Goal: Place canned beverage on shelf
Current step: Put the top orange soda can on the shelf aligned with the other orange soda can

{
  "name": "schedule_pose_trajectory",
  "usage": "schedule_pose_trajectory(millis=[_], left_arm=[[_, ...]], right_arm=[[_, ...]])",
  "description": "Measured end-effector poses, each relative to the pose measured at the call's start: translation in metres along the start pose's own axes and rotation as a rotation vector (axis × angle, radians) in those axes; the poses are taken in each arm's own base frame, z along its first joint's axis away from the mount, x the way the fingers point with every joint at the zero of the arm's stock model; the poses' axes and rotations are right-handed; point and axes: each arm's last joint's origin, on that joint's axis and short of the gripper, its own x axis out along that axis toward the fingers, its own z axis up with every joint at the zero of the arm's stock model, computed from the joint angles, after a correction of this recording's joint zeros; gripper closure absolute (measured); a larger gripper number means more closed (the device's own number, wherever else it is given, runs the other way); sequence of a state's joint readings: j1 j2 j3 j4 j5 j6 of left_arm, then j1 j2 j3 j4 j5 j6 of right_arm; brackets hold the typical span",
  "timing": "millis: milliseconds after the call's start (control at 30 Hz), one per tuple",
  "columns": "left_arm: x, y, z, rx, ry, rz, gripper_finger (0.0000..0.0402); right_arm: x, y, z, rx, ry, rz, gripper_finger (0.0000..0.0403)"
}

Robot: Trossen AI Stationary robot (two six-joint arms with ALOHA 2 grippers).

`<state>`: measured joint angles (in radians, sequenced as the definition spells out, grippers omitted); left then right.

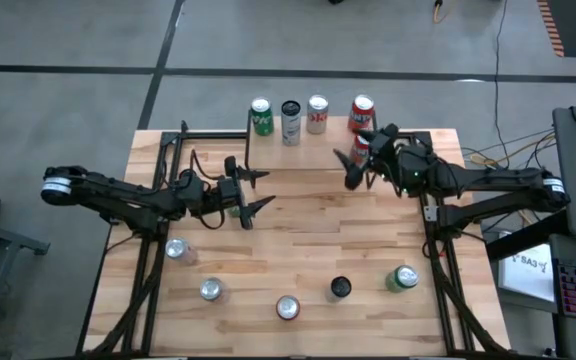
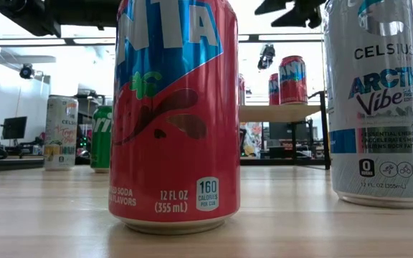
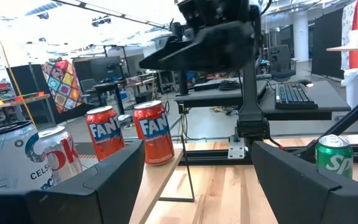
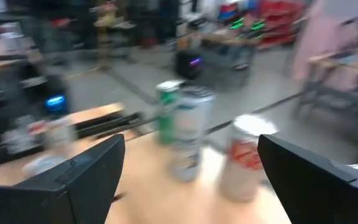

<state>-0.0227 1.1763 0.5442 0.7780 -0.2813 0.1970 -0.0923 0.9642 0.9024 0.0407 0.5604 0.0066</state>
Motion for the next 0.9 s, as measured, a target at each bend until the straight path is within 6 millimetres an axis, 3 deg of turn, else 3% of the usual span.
schedule_pose_trajectory(millis=[167,300,600,800,900], left_arm=[[0.0,0.0,0.0,0.0,0.0,0.0,0.0121],[0.0,0.0,0.0,0.0,0.001,0.0,0.0121],[0.0,0.0,0.0,0.0,0.001,0.0,0.0121],[0.0,0.0,0.0,0.0,0.001,0.0,0.0121],[0.0,0.0,0.0,0.0,0.001,0.0,0.0121]], right_arm=[[-0.007,0.01,-0.006,0.042,0.129,0.103,0.0062],[-0.013,0.012,-0.018,0.088,0.266,0.105,0.0098],[-0.031,-0.003,-0.044,0.179,0.622,-0.092,0.0251],[-0.036,-0.01,-0.047,0.159,0.641,-0.222,0.0367],[-0.034,-0.012,-0.046,0.143,0.635,-0.232,0.0388]])
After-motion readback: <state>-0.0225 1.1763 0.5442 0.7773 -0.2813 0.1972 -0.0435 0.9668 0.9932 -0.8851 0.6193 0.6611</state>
